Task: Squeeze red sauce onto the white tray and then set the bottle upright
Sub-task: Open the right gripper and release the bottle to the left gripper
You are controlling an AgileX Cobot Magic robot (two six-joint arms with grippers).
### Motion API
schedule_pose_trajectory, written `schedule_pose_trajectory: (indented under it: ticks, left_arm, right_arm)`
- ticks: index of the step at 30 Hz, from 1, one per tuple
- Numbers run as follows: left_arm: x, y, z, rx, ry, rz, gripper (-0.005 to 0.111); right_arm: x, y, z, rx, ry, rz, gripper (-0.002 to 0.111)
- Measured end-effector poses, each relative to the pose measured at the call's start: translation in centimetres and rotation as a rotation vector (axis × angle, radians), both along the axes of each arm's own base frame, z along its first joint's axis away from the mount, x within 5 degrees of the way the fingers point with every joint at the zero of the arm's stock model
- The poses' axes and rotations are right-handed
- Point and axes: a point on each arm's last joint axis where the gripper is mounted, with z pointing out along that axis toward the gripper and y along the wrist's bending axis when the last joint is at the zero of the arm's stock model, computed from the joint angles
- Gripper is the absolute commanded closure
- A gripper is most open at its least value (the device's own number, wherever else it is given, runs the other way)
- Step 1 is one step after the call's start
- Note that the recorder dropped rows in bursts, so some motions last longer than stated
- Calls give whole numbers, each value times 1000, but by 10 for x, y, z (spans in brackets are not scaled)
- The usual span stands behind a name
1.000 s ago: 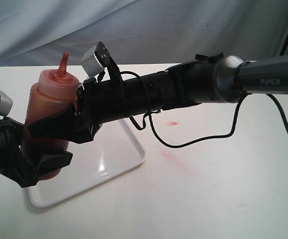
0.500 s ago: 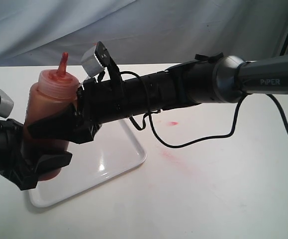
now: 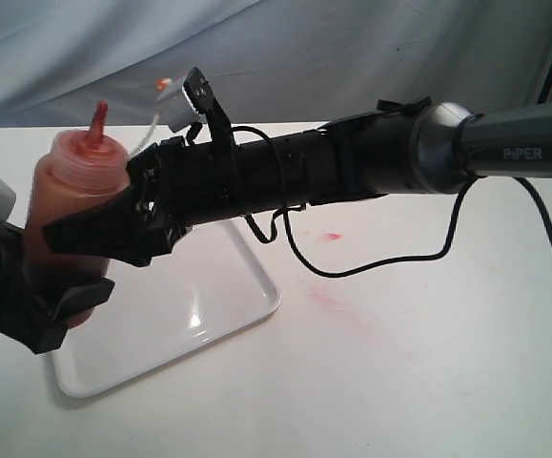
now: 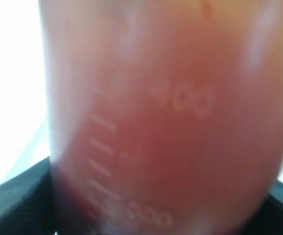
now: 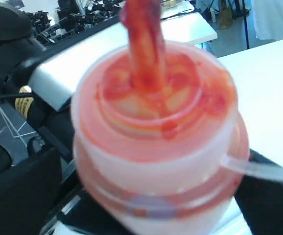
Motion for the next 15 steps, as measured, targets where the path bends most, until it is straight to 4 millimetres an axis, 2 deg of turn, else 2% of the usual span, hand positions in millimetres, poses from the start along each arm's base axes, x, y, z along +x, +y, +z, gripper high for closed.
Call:
schedule_pose_trajectory:
  ticks: [6, 15]
  left_arm:
    - [8, 20, -4, 115, -34, 178, 107]
    - [3, 21, -11, 162, -31, 151, 107]
  right_arm:
    - [-3, -3, -5, -100, 15, 30, 21]
    - [-4, -8, -18, -251, -28, 53, 24]
